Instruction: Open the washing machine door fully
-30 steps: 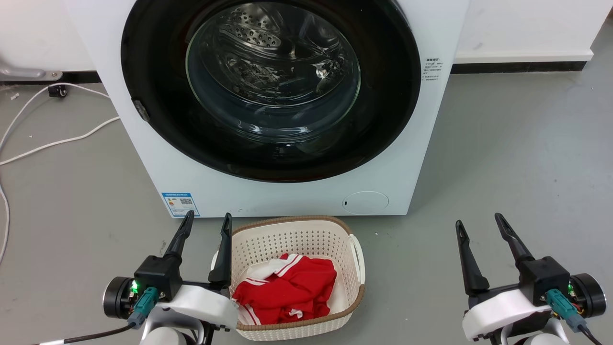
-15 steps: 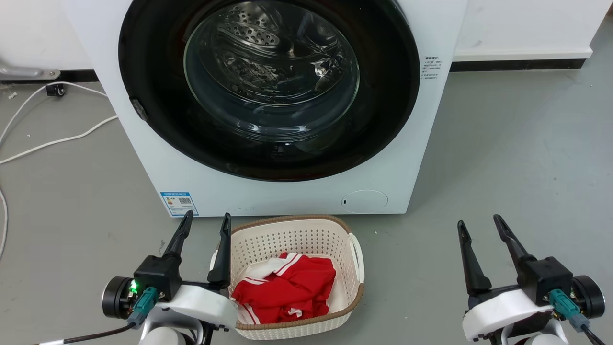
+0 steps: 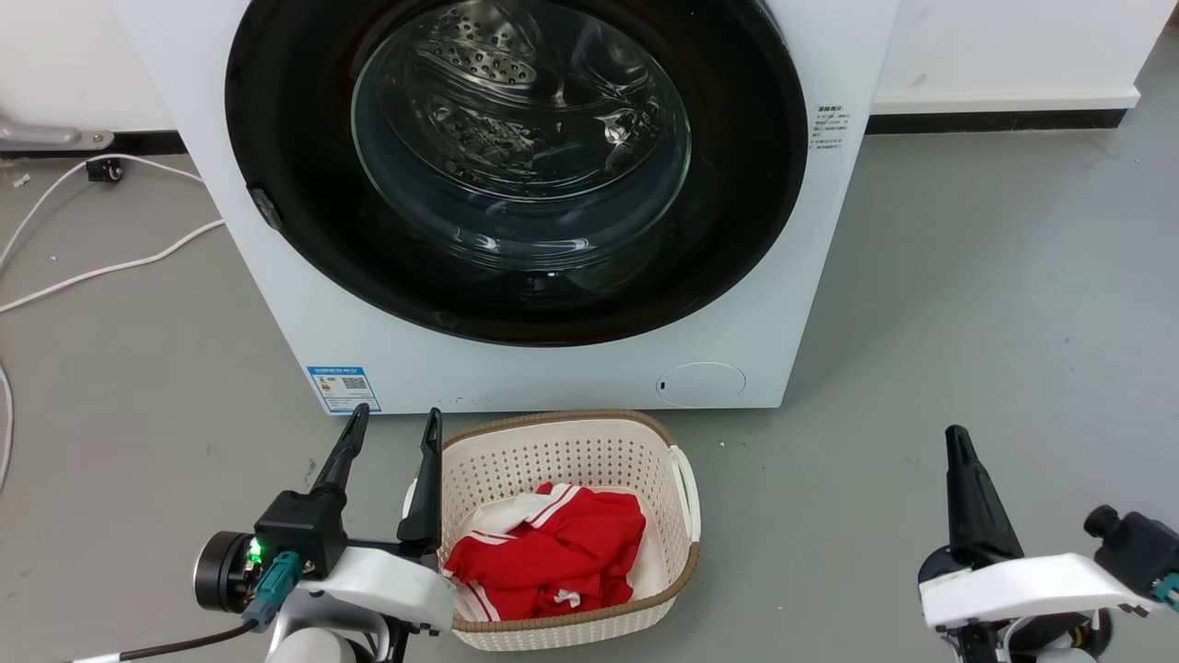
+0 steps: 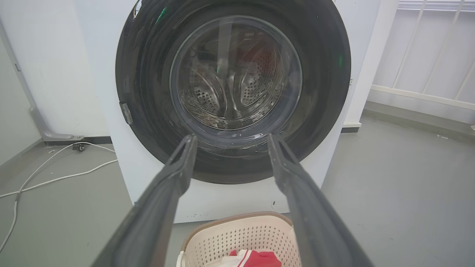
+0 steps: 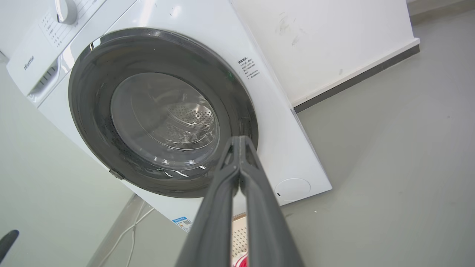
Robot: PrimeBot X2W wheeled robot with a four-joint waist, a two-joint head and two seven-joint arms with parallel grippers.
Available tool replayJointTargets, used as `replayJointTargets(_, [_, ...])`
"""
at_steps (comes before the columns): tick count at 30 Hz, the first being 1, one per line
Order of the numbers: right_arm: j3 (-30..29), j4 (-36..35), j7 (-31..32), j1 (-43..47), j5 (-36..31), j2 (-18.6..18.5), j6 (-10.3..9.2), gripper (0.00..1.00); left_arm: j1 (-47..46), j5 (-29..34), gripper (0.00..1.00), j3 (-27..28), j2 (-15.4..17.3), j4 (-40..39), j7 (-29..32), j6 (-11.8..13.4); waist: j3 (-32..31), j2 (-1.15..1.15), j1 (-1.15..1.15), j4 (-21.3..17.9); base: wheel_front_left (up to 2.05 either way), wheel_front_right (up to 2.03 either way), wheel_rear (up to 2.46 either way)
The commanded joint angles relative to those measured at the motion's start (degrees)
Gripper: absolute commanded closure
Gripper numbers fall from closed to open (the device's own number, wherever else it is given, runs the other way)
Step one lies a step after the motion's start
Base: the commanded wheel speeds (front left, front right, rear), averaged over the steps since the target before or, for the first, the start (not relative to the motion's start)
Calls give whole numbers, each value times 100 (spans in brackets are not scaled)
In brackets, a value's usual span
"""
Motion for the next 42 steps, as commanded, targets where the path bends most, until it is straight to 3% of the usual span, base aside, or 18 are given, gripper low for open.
replayJointTargets(1, [42,62,-51,-88,611,4,-2,100,41,-20,0,25,6,-10,-17,7,6,0,0,0,0,0,0])
replayJointTargets(8, [76,249,-81,-366,4172,3,-2,100,20,-32,0,40,5,-39,-16,5,76,0,0,-5,0,0,0])
replayJointTargets(11, [-45,229,1,-586,5189,3,-1,100,-26,-41,0,56,5,-72,-16,15,157,0,0,-17,0,0,0])
replayJointTargets(15, [-330,356,263,-967,5898,-17,-2,100,-117,-46,0,74,5,-117,-16,23,303,0,0,-38,0,0,0])
replayJointTargets(21, [-693,957,741,-1895,6608,-341,-1,100,-278,-68,0,54,5,-172,-16,23,561,0,0,4,0,0,0])
replayJointTargets(27, [-729,1751,1153,-3045,6824,-889,-1,100,-460,-102,0,4,4,-264,-16,23,902,0,0,116,0,0,0])
replayJointTargets(35, [-271,2722,1879,-4863,6727,-1540,-1,100,-762,-133,0,-85,5,-389,-16,3,1385,0,0,264,0,0,0])
replayJointTargets(42, [266,3585,2479,-6187,6521,-1826,-1,100,-971,-149,0,-142,5,-591,-16,-4,1723,0,0,381,0,0,0])
